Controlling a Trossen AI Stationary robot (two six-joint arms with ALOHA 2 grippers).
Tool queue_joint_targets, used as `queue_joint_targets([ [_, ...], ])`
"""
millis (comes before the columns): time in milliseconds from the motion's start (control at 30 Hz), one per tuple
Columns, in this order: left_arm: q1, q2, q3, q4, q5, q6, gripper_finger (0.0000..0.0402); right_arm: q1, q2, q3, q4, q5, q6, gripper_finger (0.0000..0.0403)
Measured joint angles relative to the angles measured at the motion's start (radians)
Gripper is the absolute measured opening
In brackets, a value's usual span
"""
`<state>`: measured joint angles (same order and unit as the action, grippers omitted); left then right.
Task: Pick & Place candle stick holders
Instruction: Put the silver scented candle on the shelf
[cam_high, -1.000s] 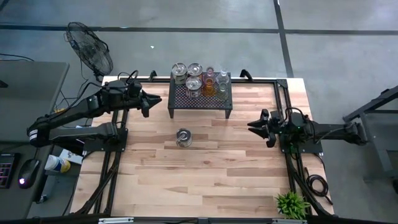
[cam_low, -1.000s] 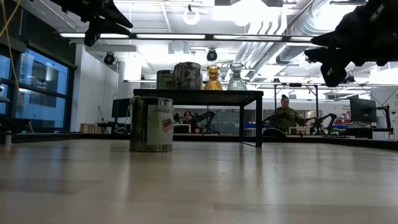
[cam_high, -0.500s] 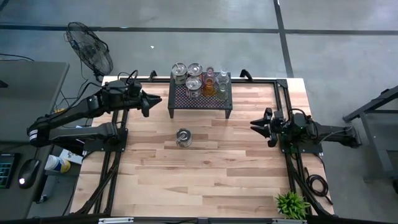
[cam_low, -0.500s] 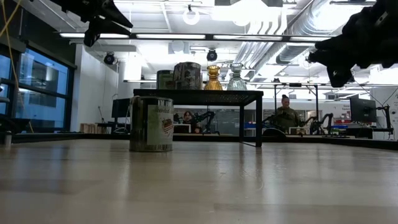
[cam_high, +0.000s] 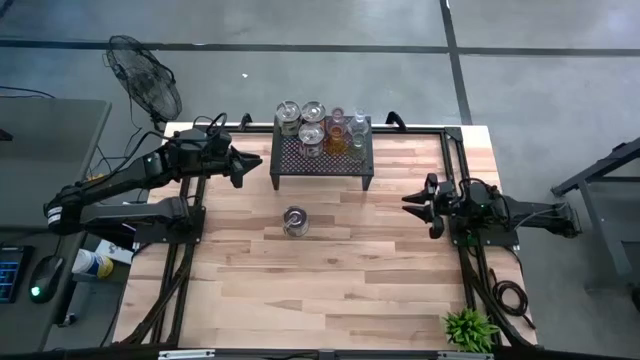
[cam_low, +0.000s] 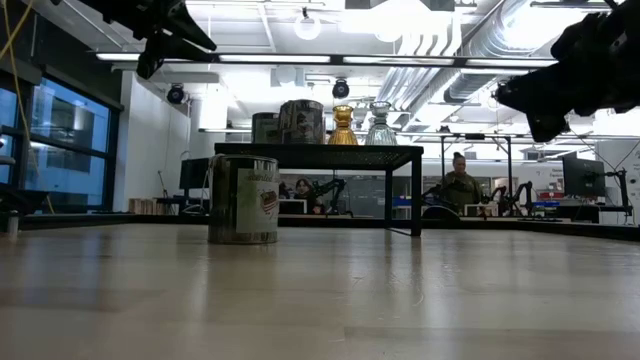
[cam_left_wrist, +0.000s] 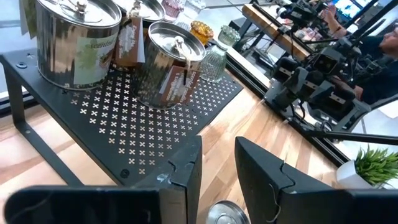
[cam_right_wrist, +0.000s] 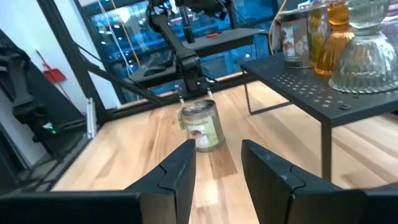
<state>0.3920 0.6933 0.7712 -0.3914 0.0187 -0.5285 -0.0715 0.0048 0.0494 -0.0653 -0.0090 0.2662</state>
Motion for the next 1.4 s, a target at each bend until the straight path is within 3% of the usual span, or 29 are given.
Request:
queue_joint_targets([
  [600, 0.000, 0.044, 0.000, 0.000, 0.028, -0.029, 0.0092, 0.000, 0.060, -0.039, 0.091, 0.048, -0.001, 0.0122],
  [1000, -0.002, 0.169, 0.000, -0.010, 0.156, -0.058, 0.0092, 0.000, 0.060, -0.040, 0.092, 0.050, -0.016, 0.0122],
  [1400, -0.176, 0.263, 0.000, -0.008, 0.046, -0.104, 0.0092, 0.000, 0.060, -0.040, 0.093, 0.051, -0.014, 0.0122],
])
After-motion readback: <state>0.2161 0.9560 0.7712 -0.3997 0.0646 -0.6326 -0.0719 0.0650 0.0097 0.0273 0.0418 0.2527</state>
